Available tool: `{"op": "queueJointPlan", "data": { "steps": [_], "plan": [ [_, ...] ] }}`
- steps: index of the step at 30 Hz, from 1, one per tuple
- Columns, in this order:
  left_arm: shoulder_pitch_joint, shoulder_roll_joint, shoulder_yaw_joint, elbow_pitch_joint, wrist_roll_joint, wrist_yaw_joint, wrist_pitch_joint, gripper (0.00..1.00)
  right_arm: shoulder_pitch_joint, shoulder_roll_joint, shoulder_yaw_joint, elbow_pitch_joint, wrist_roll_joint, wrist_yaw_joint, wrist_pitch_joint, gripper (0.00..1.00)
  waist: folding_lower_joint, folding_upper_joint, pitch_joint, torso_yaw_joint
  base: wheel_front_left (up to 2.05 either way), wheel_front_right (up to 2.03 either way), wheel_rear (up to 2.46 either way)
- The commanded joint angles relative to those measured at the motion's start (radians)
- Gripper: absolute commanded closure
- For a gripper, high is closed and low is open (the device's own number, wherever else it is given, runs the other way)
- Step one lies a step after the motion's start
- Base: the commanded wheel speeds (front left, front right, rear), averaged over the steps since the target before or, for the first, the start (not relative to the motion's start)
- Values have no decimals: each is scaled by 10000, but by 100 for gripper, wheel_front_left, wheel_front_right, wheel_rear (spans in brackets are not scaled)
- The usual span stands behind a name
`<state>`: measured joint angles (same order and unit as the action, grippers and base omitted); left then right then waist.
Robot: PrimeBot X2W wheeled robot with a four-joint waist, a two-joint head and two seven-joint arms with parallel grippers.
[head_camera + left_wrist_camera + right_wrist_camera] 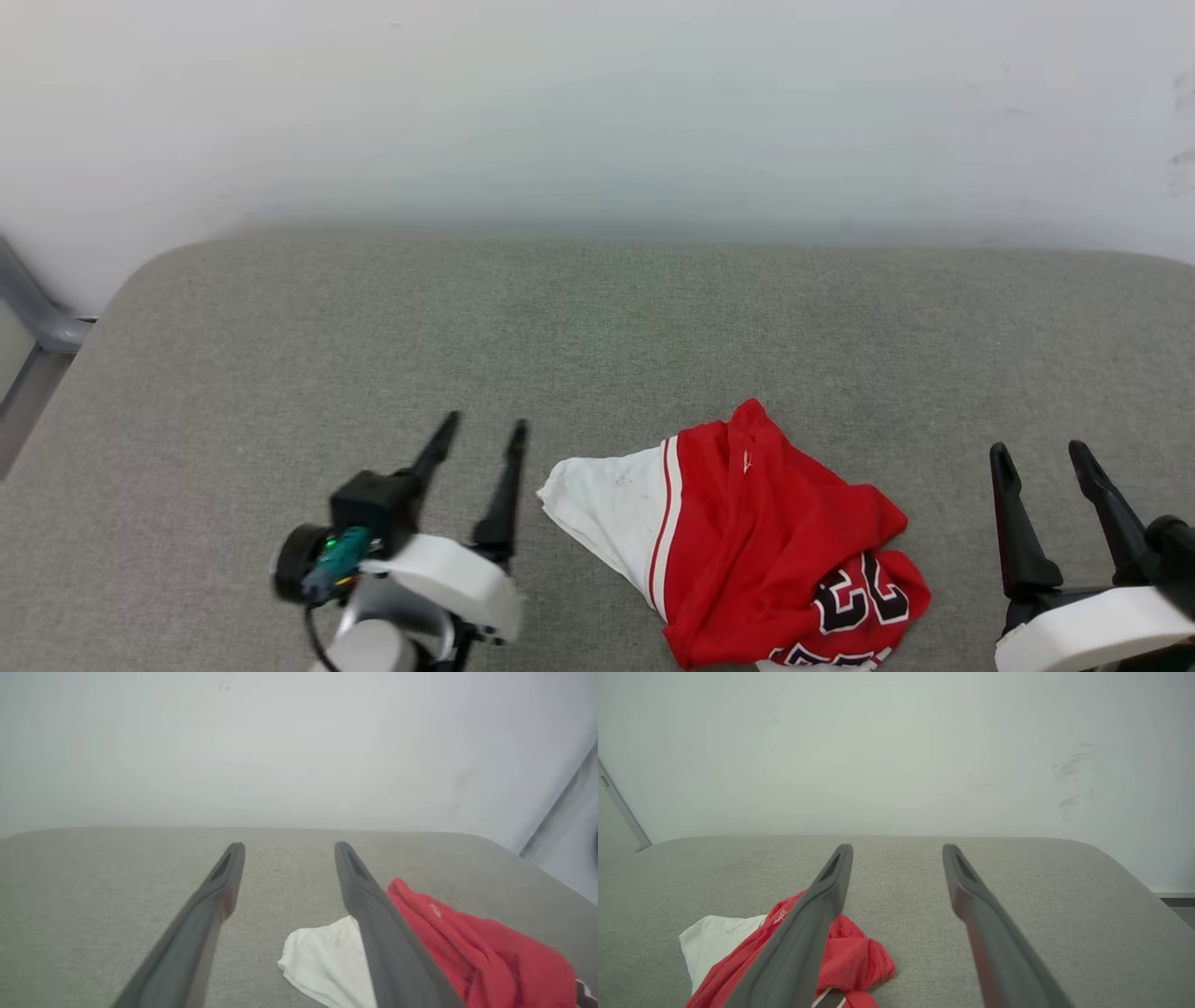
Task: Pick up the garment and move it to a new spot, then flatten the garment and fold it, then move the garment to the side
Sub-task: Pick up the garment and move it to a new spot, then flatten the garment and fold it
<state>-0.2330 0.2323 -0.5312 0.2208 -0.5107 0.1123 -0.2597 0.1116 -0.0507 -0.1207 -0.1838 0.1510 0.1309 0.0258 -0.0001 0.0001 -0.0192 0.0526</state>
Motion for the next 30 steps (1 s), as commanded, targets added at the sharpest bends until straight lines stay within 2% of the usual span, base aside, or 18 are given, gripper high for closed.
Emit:
{"op": "queueJointPlan", "data": {
  "steps": [1,8,14,24,27,30],
  "plan": [
    [297,168,337,-59,-58,193,-58,0,166,6,-8,16,98,-3,2,0,1,-1,-54,53,0,0,0],
    [1195,929,1556,-279,-137,746,-66,0,430,6,94,38,18,-3,79,0,1,-1,-188,166,0,0,0],
    [1589,1250,1758,-581,-68,860,-61,0,521,5,152,-16,-66,-5,150,0,1,-1,-227,209,0,0,0],
    [1175,1325,1518,-764,-74,670,315,0,349,5,63,65,67,-5,175,0,1,-1,-75,177,0,0,0],
    [746,1276,1255,-719,-265,352,946,0,301,6,48,64,51,-3,258,0,1,-1,75,152,0,0,0],
    [86,1235,973,-574,-586,-17,2079,0,187,5,33,8,148,-5,352,0,1,-1,378,65,0,0,0]
  ]
}}
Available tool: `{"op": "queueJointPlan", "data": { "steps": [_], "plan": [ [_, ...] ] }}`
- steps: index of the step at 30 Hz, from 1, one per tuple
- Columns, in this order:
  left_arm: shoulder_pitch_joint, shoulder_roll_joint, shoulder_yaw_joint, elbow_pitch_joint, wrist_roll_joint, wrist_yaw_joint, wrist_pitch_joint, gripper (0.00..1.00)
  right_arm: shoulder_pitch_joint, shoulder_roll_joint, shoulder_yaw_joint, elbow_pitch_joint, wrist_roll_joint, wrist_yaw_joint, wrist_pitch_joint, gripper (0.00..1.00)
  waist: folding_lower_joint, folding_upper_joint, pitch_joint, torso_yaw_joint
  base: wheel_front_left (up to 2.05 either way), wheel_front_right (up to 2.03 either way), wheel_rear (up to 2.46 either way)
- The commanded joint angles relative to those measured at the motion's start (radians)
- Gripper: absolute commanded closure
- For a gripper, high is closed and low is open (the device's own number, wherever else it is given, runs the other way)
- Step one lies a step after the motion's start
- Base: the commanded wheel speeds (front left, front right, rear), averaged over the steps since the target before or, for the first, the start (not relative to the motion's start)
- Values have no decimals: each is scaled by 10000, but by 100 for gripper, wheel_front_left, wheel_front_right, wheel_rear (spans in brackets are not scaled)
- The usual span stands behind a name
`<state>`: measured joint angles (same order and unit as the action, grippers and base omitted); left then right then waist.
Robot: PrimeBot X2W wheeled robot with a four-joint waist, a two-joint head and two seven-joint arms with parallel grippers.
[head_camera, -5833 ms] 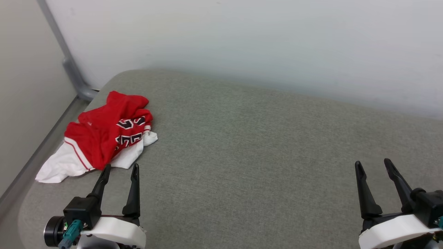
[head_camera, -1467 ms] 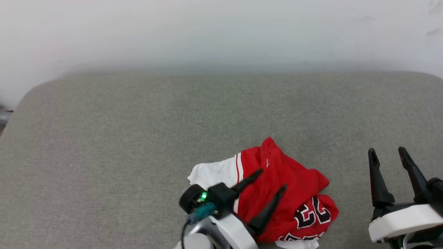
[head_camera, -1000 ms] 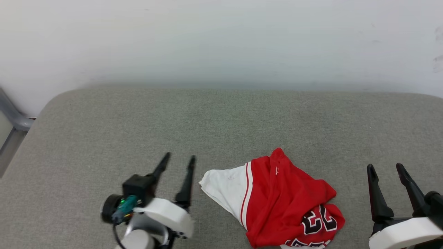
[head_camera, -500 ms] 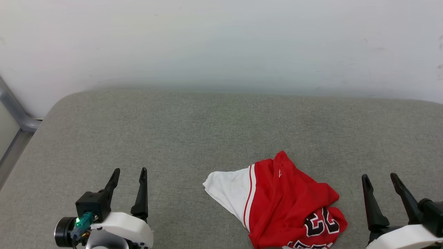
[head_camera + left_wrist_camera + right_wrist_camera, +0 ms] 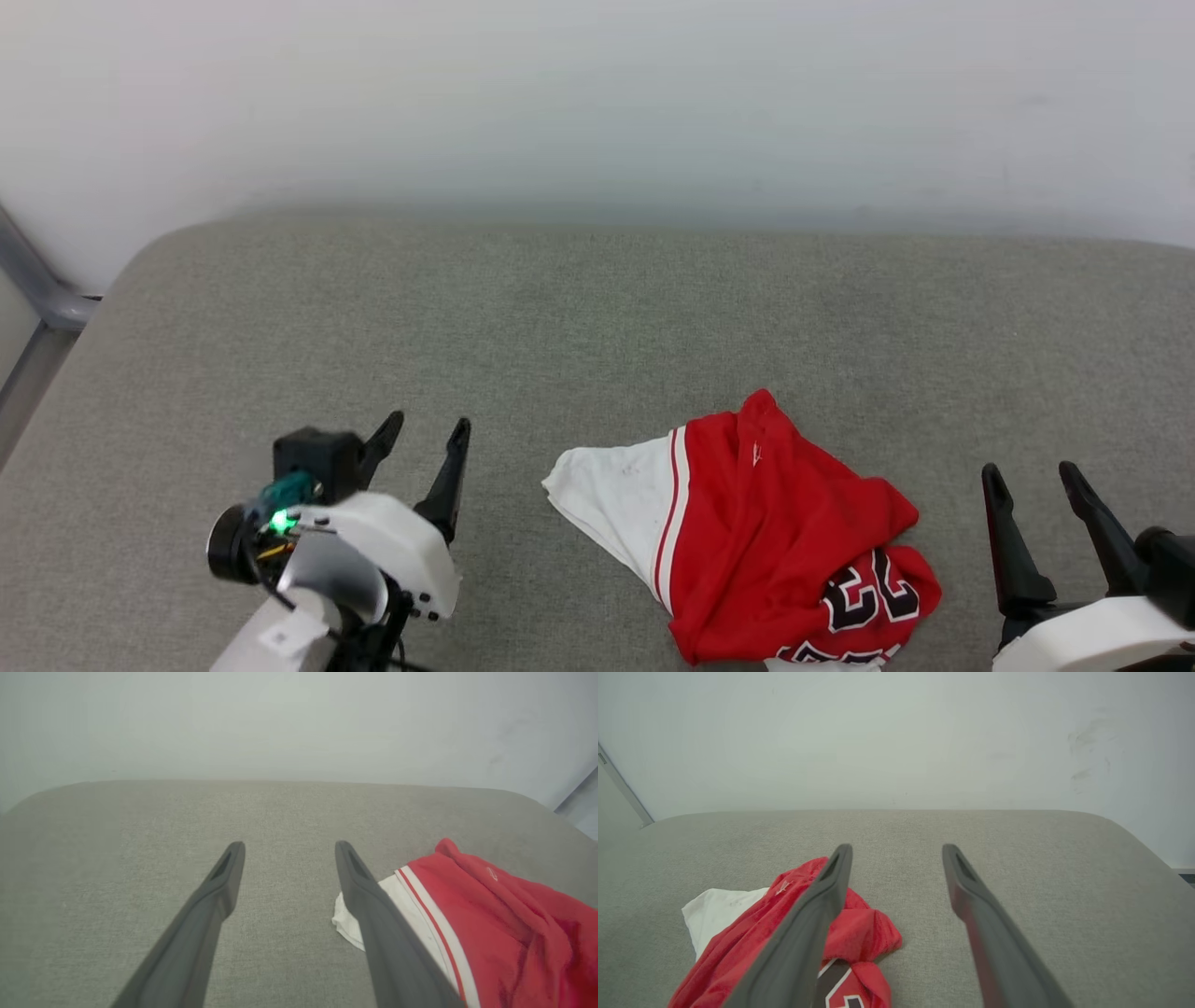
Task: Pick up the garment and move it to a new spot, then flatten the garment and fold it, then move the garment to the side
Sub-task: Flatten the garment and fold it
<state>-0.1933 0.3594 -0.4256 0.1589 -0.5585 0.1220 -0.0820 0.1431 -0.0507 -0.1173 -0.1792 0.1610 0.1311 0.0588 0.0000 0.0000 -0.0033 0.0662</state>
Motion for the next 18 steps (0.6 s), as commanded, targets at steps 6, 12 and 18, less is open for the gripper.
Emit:
{"op": "queueJointPlan", "data": {
  "steps": [6,12,18],
  "plan": [
    [-1797,-78,-804,613,-672,-862,2961,0,-461,5,46,-132,4,-7,102,0,0,0,1013,-404,0,0,0],
    [-2773,-70,-1417,1419,-1136,-1315,5325,0,-815,6,168,-37,62,-5,-4,0,0,0,1776,-838,0,0,0],
    [-3257,105,-1800,2084,-1370,-1651,6839,0,-1082,5,197,97,103,-5,-174,0,0,0,2343,-1181,0,0,0]
  ]
}}
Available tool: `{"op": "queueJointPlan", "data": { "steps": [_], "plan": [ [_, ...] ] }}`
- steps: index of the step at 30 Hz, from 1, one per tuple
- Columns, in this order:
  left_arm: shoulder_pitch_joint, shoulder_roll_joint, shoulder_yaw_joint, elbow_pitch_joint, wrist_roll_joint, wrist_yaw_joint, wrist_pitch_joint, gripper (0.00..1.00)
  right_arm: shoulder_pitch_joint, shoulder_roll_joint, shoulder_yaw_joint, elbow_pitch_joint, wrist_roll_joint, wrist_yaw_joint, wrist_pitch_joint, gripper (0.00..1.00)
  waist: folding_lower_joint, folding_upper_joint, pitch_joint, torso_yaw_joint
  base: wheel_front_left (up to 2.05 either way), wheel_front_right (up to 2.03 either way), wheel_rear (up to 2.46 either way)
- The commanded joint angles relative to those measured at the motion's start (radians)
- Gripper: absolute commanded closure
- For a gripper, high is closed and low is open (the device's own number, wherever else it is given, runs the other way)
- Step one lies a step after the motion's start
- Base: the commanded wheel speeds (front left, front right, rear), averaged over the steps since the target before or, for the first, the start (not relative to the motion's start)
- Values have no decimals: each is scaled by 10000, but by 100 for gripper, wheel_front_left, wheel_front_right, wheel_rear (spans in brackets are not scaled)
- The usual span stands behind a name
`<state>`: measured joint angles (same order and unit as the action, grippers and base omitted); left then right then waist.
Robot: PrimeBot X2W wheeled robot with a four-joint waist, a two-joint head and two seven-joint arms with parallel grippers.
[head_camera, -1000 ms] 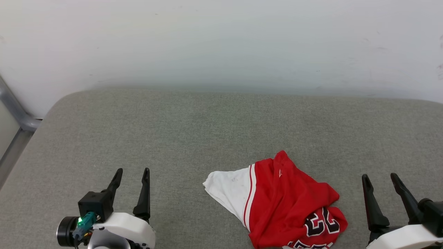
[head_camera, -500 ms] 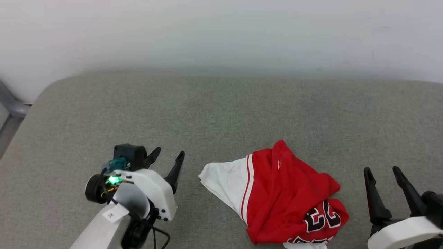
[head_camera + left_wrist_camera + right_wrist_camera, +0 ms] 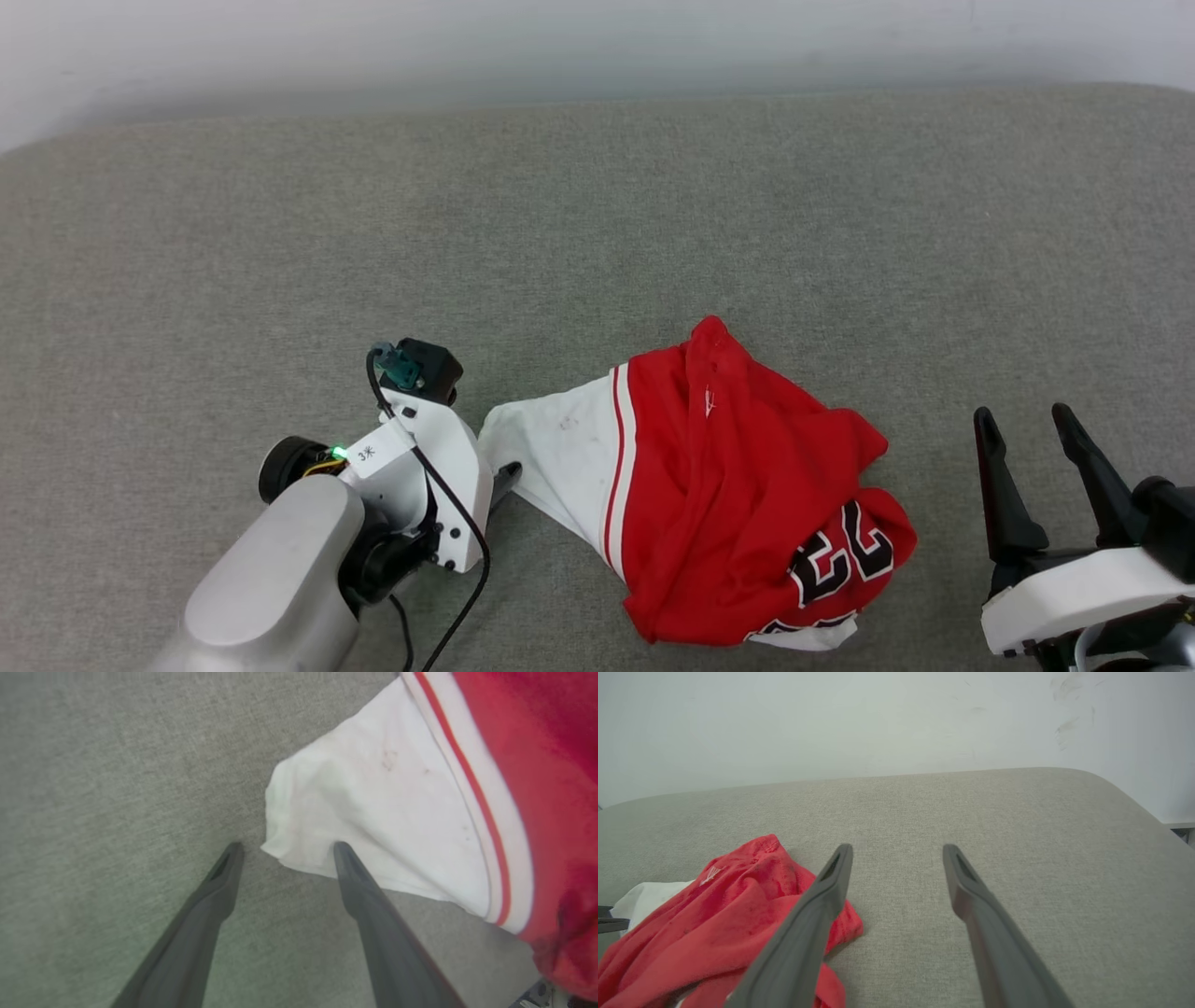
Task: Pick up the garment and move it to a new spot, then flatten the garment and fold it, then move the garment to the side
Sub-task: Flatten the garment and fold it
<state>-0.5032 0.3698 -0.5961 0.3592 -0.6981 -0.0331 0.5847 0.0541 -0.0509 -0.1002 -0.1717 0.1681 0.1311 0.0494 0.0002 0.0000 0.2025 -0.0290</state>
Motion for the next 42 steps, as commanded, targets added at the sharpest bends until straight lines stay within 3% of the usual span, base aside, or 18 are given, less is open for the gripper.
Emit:
{"op": "queueJointPlan", "data": {
  "steps": [1,2,3,4,5,6,7,8,12,16,21,28,31,36,37,38,39,42],
  "plan": [
    [-177,8,-219,204,26,-160,354,0,-214,8,27,59,68,-5,-120,0,-2,0,346,-261,0,0,0],
    [-170,28,-358,329,55,-220,546,4,-237,8,26,105,80,-5,-138,0,-2,0,399,-298,0,0,0],
    [-125,-31,-464,451,14,-292,673,21,-274,8,28,146,76,-7,-158,0,-2,0,426,-325,0,0,0],
    [-98,-84,-579,550,1,-347,783,49,-311,7,34,166,78,-7,-192,0,-2,0,461,-353,0,0,0],
    [-79,-162,-693,649,-18,-419,869,67,-351,8,30,210,87,-5,-230,0,-2,0,483,-372,0,0,0],
    [-50,-236,-817,723,-36,-481,933,92,-375,8,30,237,104,-5,-246,0,-2,0,504,-388,0,0,0],
    [-50,-236,-817,723,-36,-481,933,92,-375,8,30,237,104,-5,-246,0,-2,0,504,-388,0,0,0],
    [-34,-313,-891,761,-39,-546,896,100,-389,8,15,264,120,-5,-249,0,-2,0,523,-398,0,0,0],
    [-165,-256,-827,751,195,-555,180,100,-382,7,-93,373,146,-7,-297,0,-2,0,441,-378,0,0,0],
    [-253,90,-334,484,427,-205,-874,100,-210,8,-303,470,151,-5,-211,0,-2,0,106,-210,0,0,0],
    [384,764,440,-252,415,572,-1745,100,18,8,-554,491,135,-5,-80,0,-2,0,-453,111,0,0,0],
    [2520,1757,1682,-1465,-276,1989,-2030,100,375,8,-747,424,156,-5,95,0,-2,0,-1065,562,0,0,0],
    [3532,1914,2139,-1778,-710,2461,-2115,100,489,7,-758,370,157,-5,181,0,-2,0,-1171,682,0,0,0],
    [4817,1748,2443,-2021,-1291,2742,-2262,100,551,7,-706,260,179,-7,298,0,-2,0,-1253,773,0,0,0],
    [4952,1677,2412,-2050,-1304,2744,-2317,95,575,7,-704,249,180,-5,283,0,-2,0,-1271,788,0,0,0],
    [5012,1614,2389,-2085,-1324,2728,-2409,30,600,7,-710,231,170,-5,316,0,-2,0,-1285,806,0,0,0],
    [5049,1546,2386,-2129,-1341,2699,-2528,0,609,7,-721,212,165,-5,349,0,-2,0,-1304,823,0,0,0],
    [4961,1369,2345,-2229,-1124,2635,-3034,0,668,7,-696,150,138,-5,432,0,-2,0,-1394,857,0,0,0]
  ]
}}
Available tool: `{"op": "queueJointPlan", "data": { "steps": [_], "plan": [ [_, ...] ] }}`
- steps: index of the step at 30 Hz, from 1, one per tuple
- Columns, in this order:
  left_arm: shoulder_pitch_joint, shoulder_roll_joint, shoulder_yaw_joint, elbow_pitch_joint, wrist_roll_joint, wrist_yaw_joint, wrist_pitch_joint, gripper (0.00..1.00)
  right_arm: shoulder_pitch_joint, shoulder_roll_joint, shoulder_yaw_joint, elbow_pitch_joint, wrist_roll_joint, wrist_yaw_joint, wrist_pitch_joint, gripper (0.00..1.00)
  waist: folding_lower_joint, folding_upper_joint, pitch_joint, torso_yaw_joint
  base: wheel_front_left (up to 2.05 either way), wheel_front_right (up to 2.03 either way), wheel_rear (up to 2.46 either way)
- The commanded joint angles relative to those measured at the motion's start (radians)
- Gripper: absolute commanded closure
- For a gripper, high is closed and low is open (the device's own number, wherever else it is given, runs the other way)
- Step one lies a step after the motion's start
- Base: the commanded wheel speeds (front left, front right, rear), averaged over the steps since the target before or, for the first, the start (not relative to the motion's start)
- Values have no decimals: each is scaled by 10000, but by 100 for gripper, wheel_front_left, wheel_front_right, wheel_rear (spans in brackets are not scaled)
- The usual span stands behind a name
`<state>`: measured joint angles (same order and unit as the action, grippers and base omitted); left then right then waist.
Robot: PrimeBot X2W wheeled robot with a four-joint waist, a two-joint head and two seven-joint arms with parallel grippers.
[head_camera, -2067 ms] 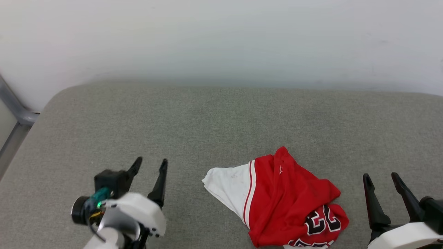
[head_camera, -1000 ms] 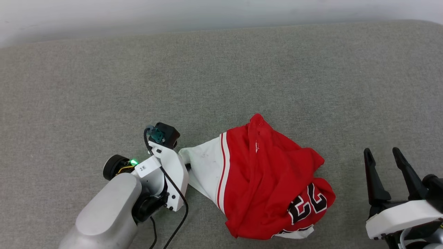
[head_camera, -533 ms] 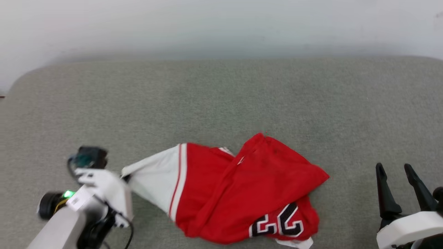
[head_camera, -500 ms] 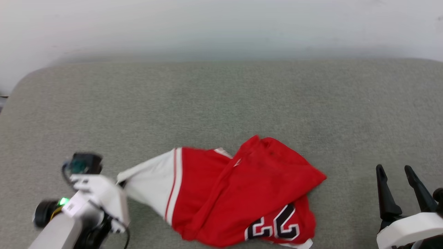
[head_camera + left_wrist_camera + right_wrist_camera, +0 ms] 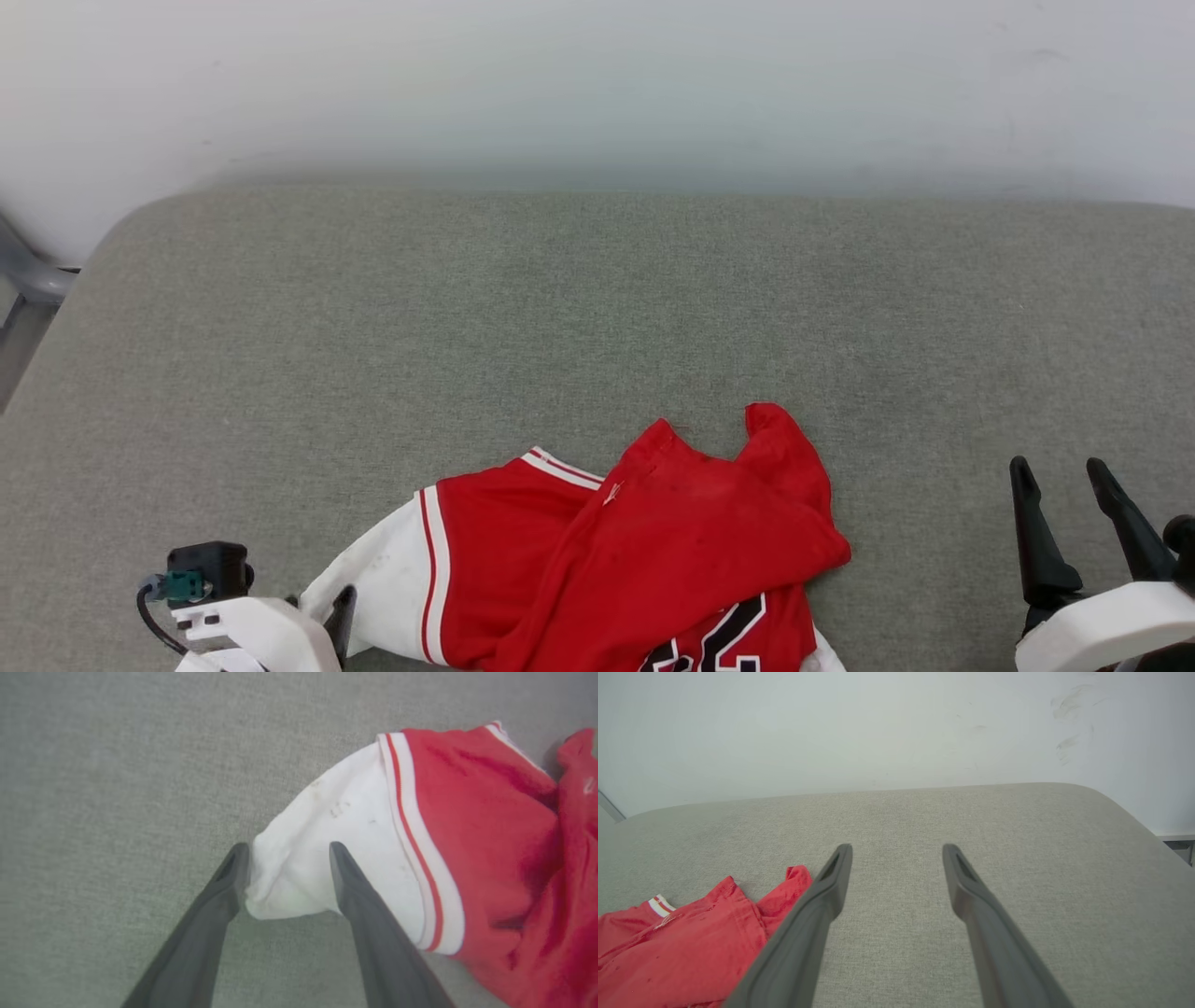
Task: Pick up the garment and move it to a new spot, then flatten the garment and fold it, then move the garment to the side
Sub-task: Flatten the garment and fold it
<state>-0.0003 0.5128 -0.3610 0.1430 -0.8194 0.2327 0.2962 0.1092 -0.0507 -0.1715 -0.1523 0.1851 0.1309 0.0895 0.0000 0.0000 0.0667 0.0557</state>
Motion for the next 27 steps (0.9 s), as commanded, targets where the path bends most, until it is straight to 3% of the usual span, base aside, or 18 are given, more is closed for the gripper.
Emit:
{"op": "queueJointPlan", "data": {
  "steps": [1,10,11,14,23,27],
  "plan": [
    [-156,-136,66,-140,181,-27,-501,0,136,5,32,-50,-42,-3,72,0,0,0,-81,10,0,0,0],
    [-706,-565,-64,-773,1393,-371,-3136,0,349,5,109,-140,68,-3,457,0,0,0,-463,-5,0,0,0],
    [-850,-782,-193,-1015,1847,-396,-4001,0,422,5,154,-122,140,-3,725,0,0,0,-551,7,0,0,0],
    [-911,-909,-292,-1218,2196,-338,-4648,0,573,5,275,-5,305,-3,1190,0,0,0,-597,34,0,0,0],
    [-769,-1140,-571,-1782,2676,-116,-5095,0,225,-15,1318,291,557,-3,4412,0,0,0,-493,382,0,0,0],
    [-958,-1161,-698,-1968,2801,-105,-5060,0,-556,-518,2072,398,714,-5,5652,0,0,0,-271,651,0,0,0]
  ]
}}
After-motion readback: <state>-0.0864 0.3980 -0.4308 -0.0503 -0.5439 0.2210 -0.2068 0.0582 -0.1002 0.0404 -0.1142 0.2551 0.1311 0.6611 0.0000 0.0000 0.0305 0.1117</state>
